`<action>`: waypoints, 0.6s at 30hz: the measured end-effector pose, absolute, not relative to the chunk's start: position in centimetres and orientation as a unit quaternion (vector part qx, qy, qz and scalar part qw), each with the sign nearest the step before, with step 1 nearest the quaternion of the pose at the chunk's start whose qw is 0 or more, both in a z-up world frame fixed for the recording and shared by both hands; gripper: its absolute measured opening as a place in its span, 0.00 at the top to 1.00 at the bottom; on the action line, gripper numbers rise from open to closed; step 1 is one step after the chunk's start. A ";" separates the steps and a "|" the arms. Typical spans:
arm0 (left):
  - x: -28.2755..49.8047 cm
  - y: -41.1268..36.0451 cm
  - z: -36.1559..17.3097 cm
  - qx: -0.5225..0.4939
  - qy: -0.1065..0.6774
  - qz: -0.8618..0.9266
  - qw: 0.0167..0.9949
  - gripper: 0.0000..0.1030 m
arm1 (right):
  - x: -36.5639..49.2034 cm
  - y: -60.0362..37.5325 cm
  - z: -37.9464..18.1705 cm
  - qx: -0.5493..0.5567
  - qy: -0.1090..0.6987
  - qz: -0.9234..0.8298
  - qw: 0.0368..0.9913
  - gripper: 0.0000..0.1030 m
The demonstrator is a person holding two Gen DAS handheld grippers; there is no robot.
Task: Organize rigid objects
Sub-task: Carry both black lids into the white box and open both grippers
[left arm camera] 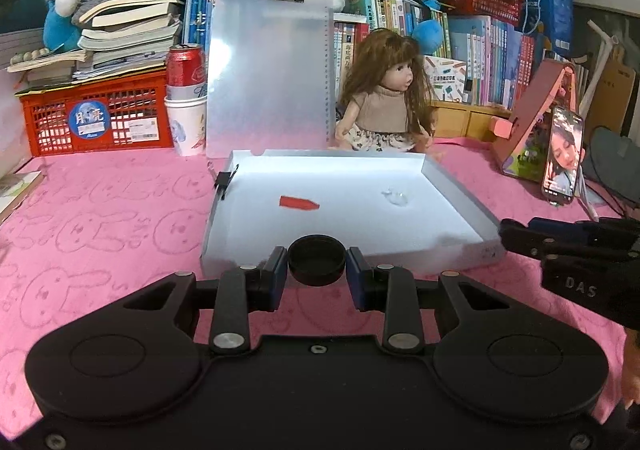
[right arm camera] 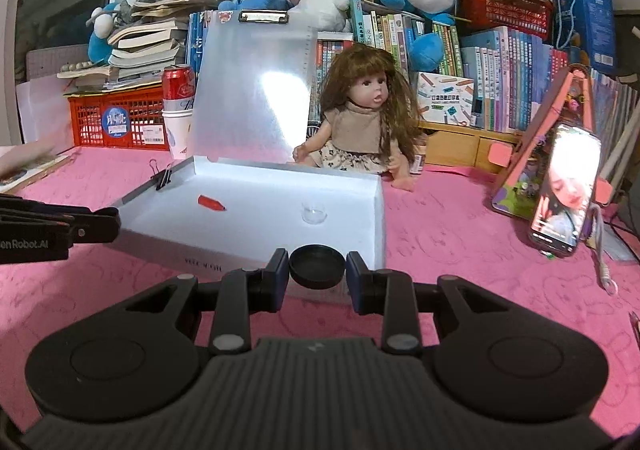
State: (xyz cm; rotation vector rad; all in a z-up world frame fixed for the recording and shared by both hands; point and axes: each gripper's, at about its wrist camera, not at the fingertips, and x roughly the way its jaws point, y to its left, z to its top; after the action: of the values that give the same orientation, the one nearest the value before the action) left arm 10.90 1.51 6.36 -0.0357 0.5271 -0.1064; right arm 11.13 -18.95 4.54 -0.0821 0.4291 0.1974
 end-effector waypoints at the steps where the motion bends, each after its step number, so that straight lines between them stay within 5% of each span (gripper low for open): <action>1: 11.4 1.4 6.4 -0.020 0.262 -0.053 0.963 0.71 | 11.6 -18.9 4.6 -0.038 0.214 0.098 0.971 0.64; 18: 19.7 1.3 5.0 -0.043 0.316 -0.050 0.947 0.71 | 19.3 -19.0 3.8 0.038 0.280 0.103 0.954 0.64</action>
State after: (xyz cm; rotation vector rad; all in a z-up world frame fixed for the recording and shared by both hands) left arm 19.70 1.30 5.01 -0.0872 0.6427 -0.1019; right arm 19.29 -18.99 3.76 0.0771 0.5682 0.2096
